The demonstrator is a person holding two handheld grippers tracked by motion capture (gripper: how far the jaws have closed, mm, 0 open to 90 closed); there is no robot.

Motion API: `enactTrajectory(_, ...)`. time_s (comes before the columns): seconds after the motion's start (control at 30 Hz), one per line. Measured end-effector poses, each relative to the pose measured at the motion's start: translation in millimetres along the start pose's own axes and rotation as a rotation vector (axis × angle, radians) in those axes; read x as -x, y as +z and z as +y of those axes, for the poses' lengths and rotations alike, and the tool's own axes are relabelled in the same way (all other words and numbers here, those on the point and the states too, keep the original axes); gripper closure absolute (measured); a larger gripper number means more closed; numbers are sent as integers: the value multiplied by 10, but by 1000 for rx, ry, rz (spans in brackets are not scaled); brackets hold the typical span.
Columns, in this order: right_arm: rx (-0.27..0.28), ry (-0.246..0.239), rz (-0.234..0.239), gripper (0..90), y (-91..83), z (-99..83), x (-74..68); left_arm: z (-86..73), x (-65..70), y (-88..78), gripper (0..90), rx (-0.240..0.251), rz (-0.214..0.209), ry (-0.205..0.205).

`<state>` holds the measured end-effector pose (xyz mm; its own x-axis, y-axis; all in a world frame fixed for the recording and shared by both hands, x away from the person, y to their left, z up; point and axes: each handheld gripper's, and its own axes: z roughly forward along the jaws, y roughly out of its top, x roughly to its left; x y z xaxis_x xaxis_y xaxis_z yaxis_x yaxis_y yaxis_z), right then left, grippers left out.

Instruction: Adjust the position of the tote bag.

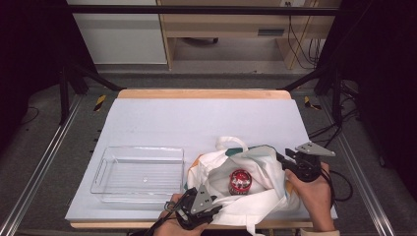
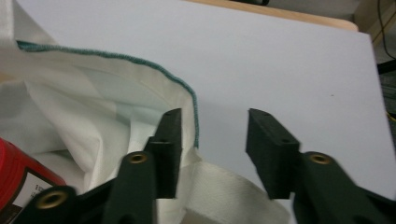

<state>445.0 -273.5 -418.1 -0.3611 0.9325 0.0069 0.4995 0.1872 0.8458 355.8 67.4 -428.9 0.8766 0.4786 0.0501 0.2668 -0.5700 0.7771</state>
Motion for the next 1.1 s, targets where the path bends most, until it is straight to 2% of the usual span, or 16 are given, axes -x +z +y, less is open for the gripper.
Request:
enactTrajectory(0.07,14,17,2,446,-78,25,7,59,2,-30,598,17,3,1)
enactTrajectory(0.1,14,17,2,446,-78,25,7,59,2,-30,574,17,3,1)
enactTrajectory(0.13,24,25,10,388,-143,44,0,113,11,-50,560,29,-1,5)
enactTrajectory(0.17,24,25,10,388,-143,44,0,113,11,-50,551,29,-1,5)
enactTrajectory(0.2,32,19,22,345,-201,54,-28,172,14,-74,536,40,0,10)
enactTrajectory(0.3,43,13,36,309,-283,78,-72,240,4,-100,510,53,9,14)
enactTrajectory(0.47,63,-11,51,267,-397,133,-145,442,-96,-185,473,87,47,21)
enactTrajectory(0.7,73,-29,78,256,-472,146,-251,615,-246,-303,457,115,102,20)
enactTrajectory(0.83,76,-49,90,262,-504,145,-321,661,-298,-323,445,122,118,24)
enactTrajectory(1.1,72,-82,114,271,-557,135,-430,735,-461,-294,404,105,152,22)
